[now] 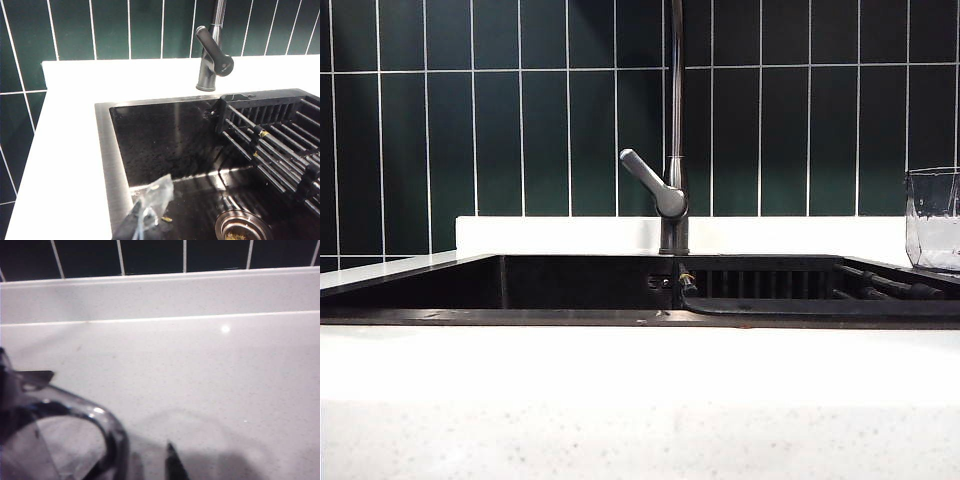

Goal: Pick up the mug next to the sink, go to the faucet to get some water, pour the water into the sink, and finally put the mug back to its place.

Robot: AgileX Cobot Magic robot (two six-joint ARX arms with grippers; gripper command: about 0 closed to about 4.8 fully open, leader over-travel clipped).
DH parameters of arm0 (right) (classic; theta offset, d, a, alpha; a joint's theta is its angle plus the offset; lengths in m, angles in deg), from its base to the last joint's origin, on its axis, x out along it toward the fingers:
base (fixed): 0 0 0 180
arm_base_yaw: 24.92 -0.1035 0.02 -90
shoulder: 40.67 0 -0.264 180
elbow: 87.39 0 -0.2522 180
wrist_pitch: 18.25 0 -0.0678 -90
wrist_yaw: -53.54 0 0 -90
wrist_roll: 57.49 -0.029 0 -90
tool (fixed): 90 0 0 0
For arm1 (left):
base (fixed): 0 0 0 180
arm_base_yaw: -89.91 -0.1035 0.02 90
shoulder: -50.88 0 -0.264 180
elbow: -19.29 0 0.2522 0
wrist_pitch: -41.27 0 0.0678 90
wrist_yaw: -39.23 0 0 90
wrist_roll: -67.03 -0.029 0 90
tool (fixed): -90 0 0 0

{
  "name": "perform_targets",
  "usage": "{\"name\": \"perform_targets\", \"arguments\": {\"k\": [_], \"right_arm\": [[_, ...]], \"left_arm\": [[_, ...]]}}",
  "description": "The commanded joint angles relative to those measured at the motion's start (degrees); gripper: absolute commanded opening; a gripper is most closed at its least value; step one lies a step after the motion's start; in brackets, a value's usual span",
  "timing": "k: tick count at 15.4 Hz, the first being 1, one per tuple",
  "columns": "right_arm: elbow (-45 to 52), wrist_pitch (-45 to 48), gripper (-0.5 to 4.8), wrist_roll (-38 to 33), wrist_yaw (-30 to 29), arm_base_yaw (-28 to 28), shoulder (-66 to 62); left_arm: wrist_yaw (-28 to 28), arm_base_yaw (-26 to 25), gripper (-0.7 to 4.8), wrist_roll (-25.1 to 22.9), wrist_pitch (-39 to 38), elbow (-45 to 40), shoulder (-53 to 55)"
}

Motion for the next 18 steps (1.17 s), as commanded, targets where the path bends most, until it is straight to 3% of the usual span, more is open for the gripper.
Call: {"name": "perform_targets", "arguments": {"k": [1,4,10,18], "right_arm": [[-0.20,0.04,1.18,0.52,0.92,0.07,0.26],[0.55,-0.22,1.54,0.70,2.01,0.07,0.28],[6.19,9.75,1.52,0.22,3.04,0.04,0.92],[13.94,9.64,1.44,-3.74,3.06,-0.02,10.34]], "left_arm": [[0.31,0.07,-0.05,-0.24,0.07,0.15,0.02],[0.31,0.07,-0.05,-0.24,0.07,0.15,0.02],[0.31,0.07,-0.05,-0.24,0.09,0.15,0.02],[1.49,0.07,-0.05,-0.09,0.09,0.13,0.02]]}}
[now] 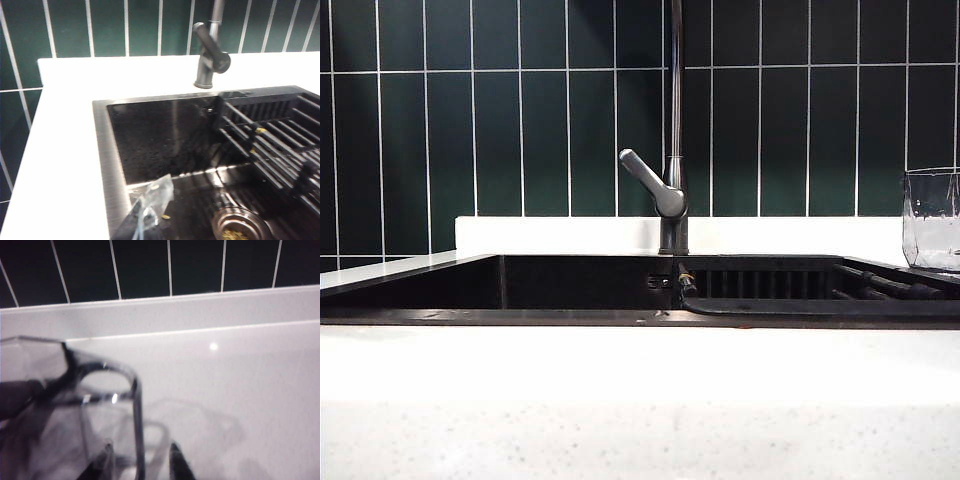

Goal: Pick up the mug next to the sink, go to the faucet to get some water, pour the water into the sink, and finally put the mug back to its place.

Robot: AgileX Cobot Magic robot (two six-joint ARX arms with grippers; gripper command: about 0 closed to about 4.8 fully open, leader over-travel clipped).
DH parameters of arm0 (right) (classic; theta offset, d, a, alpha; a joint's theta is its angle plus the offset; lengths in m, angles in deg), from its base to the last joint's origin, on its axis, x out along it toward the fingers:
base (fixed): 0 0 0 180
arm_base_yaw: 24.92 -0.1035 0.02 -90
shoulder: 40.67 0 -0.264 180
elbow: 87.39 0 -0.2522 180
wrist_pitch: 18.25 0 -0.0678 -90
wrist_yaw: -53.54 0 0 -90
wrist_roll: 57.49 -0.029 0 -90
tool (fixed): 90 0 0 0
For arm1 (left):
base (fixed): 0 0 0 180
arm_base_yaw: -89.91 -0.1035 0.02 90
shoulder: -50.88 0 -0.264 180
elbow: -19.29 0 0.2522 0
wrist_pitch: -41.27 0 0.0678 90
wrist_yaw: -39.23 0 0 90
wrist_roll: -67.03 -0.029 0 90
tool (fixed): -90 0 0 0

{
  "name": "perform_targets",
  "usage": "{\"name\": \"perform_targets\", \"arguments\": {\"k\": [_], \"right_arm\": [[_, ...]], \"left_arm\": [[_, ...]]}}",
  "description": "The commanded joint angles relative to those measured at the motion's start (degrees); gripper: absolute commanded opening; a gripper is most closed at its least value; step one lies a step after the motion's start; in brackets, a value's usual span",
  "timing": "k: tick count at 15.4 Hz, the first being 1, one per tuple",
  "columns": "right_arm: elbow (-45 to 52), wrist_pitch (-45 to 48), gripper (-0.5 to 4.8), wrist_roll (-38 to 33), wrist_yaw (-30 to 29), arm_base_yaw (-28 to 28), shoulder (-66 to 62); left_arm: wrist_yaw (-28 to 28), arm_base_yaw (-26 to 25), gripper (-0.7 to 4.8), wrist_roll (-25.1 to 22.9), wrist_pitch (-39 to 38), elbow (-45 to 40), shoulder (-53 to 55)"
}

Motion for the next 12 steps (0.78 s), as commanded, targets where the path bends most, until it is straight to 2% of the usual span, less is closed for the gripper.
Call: {"name": "perform_targets", "arguments": {"k": [1,2,3,5,6,7,12], "right_arm": [[4.87,0.94,1.42,-3.37,0.15,-0.09,5.64],[6.08,0.96,1.31,-4.33,0.15,-0.15,7.26],[8.70,1.01,0.85,-5.14,0.13,-0.52,11.32],[12.09,0.92,0.69,-5.53,0.17,-2.08,17.92],[14.82,0.85,0.09,-6.16,0.15,-3.91,24.72],[16.09,-0.61,-0.06,-6.84,0.15,-5.07,29.88],[16.31,-19.34,-0.06,-6.45,-0.33,-8.85,48.15]], "left_arm": [[0.85,0.07,-0.05,0.00,0.48,0.13,0.02],[0.87,0.07,-0.05,0.04,0.52,0.13,0.02],[0.87,0.07,-0.05,0.46,0.77,0.13,0.02],[1.27,0.07,-0.05,1.38,1.42,0.13,0.02],[1.25,0.04,-0.05,2.64,1.44,0.13,0.02],[1.27,0.04,-0.05,2.80,1.42,0.13,0.02],[1.27,0.04,-0.05,2.82,1.44,0.15,0.02]]}}
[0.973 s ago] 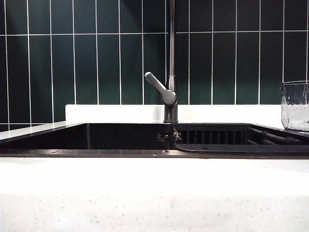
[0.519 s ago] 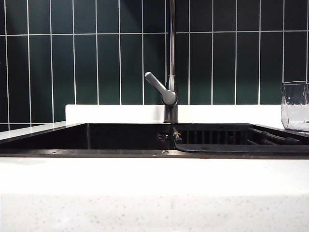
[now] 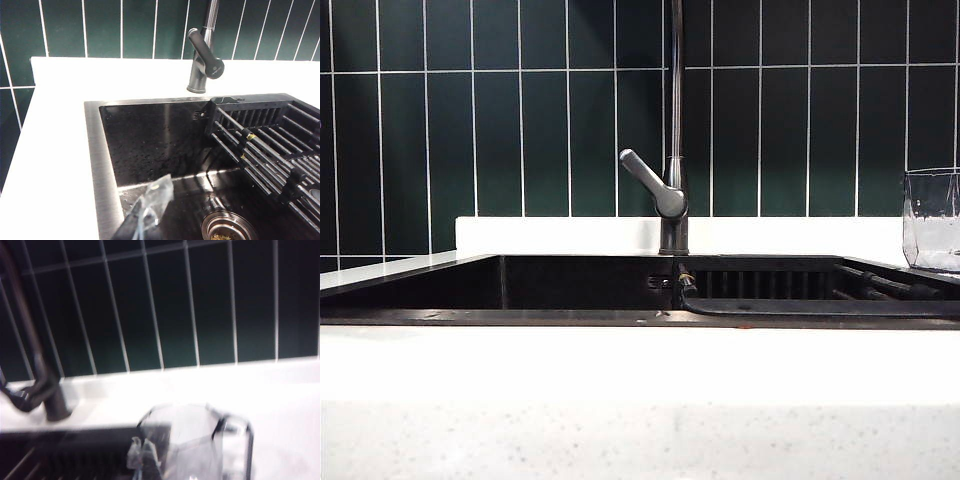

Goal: Pick up the mug next to the sink, go to the faucet to get some water, pour the water into the sink, and finally put the mug back to its place.

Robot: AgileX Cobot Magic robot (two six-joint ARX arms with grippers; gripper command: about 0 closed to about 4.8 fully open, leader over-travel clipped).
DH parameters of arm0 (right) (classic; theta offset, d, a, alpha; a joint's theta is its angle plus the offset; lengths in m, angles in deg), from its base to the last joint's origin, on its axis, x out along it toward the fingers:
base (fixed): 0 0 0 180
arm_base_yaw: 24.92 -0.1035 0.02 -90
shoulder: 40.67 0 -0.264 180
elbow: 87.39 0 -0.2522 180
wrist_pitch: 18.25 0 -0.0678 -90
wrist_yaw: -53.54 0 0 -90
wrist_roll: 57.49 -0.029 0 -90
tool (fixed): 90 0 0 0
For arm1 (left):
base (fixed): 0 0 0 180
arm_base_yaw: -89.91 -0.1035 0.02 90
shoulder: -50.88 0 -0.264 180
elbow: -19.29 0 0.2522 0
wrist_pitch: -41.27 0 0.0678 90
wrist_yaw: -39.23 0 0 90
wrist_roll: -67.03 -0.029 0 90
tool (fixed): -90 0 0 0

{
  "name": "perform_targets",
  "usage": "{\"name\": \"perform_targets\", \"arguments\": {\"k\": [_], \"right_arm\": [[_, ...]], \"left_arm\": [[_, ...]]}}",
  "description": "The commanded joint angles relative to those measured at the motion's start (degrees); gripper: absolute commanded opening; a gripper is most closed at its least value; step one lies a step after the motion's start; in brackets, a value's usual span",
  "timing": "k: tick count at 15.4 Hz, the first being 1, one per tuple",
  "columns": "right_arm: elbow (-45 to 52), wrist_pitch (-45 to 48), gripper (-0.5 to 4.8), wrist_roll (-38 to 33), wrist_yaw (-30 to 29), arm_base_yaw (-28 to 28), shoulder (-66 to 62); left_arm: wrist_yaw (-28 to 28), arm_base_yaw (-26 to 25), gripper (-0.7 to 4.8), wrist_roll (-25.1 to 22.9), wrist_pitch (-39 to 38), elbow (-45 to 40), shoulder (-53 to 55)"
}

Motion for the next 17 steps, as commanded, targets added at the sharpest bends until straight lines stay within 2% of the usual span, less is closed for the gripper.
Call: {"name": "perform_targets", "arguments": {"k": [1,3,6,12,14,17], "right_arm": [[-0.11,-8.55,-0.06,0.17,-0.50,-1.81,8.87],[-0.11,-14.62,-0.06,0.42,-0.83,-3.76,15.08],[-0.07,-26.60,-0.06,3.43,1.81,-6.49,26.60],[-0.04,-44.72,-0.06,6.21,2.86,-6.78,44.72],[0.00,-50.58,-0.06,6.91,4.98,-6.78,51.87],[0.50,-50.86,-0.06,6.40,5.55,-7.48,51.54]], "left_arm": [[0.46,0.04,-0.05,0.87,0.76,0.17,0.02],[0.46,0.04,-0.05,1.25,0.81,0.17,0.02],[1.25,0.04,-0.05,1.22,0.79,0.17,0.02],[2.64,0.04,-0.05,1.66,0.81,0.24,0.02],[2.82,0.04,-0.05,1.64,0.87,0.24,0.02],[3.85,0.07,-0.05,1.60,1.25,0.22,0.02]]}}
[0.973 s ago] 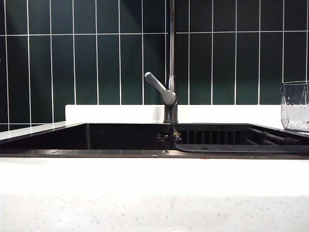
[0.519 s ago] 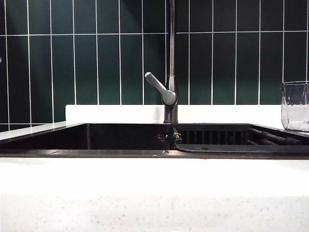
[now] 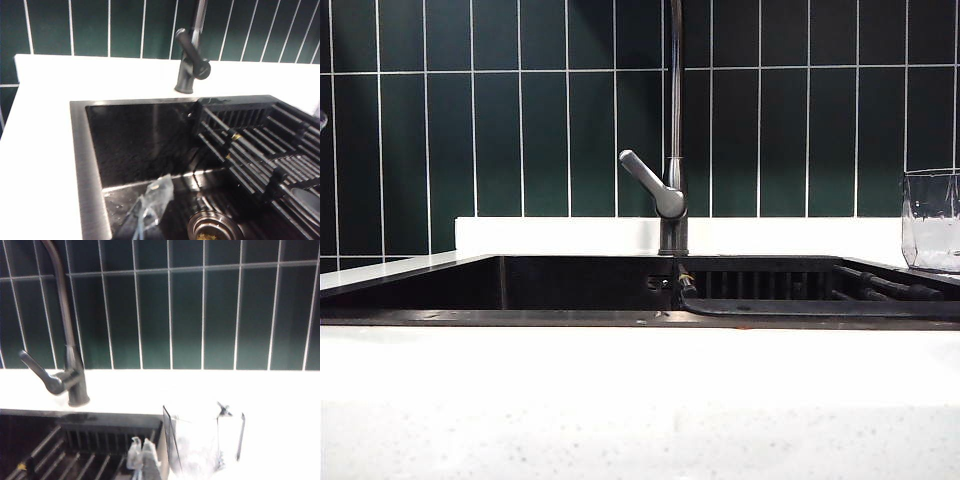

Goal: Pick up the mug next to the sink, go to the faucet to get some water, pour the water into the sink, and finally put the mug back to its place.

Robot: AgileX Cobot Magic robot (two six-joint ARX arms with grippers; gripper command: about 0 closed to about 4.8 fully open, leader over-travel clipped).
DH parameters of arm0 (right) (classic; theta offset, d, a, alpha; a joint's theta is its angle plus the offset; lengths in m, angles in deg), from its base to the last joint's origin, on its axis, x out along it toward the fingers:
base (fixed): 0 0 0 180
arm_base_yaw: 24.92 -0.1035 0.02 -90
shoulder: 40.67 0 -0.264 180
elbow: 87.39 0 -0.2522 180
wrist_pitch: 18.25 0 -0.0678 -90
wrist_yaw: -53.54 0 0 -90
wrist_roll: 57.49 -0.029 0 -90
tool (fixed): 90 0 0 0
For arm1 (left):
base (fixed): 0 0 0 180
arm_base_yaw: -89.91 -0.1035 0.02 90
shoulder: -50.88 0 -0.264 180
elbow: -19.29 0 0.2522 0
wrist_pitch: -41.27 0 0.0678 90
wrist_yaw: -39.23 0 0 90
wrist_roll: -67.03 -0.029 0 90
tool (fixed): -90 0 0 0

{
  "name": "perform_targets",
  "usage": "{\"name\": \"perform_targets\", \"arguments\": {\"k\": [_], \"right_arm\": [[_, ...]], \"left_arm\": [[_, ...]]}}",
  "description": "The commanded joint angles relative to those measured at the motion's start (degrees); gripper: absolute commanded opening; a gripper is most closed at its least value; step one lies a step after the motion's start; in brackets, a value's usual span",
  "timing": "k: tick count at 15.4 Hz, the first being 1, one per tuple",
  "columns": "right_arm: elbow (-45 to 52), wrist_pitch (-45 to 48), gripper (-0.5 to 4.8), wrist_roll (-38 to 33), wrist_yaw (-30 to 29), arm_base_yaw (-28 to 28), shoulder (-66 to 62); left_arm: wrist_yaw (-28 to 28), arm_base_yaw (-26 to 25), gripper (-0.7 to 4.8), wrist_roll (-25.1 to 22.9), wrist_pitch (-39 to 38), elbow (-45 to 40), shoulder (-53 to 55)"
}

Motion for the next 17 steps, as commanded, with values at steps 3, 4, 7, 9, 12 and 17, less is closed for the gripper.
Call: {"name": "perform_targets", "arguments": {"k": [3,4,7,9,12,17], "right_arm": [[3.02,0.81,-0.06,-0.33,0.70,-2.21,0.09],[4.42,2.01,-0.06,-0.55,1.16,-2.80,0.09],[5.77,2.95,-0.06,-0.26,3.08,-4.94,0.09],[6.67,3.13,-0.06,1.05,4.50,-6.36,0.09],[6.78,1.97,-0.06,2.54,5.14,-6.67,0.09],[6.75,-3.04,-0.06,2.91,5.14,-6.64,0.09]], "left_arm": [[2.38,0.02,-0.05,-0.11,1.49,0.15,0.02],[2.49,0.02,-0.05,-0.13,1.49,0.15,0.02],[2.64,0.02,-0.05,-0.35,1.46,0.15,0.02],[2.64,0.02,-0.05,-0.79,1.40,0.09,0.02],[2.62,0.02,-0.05,-0.76,1.40,0.09,0.02],[2.58,0.02,-0.05,-0.33,1.38,0.09,0.02]]}}
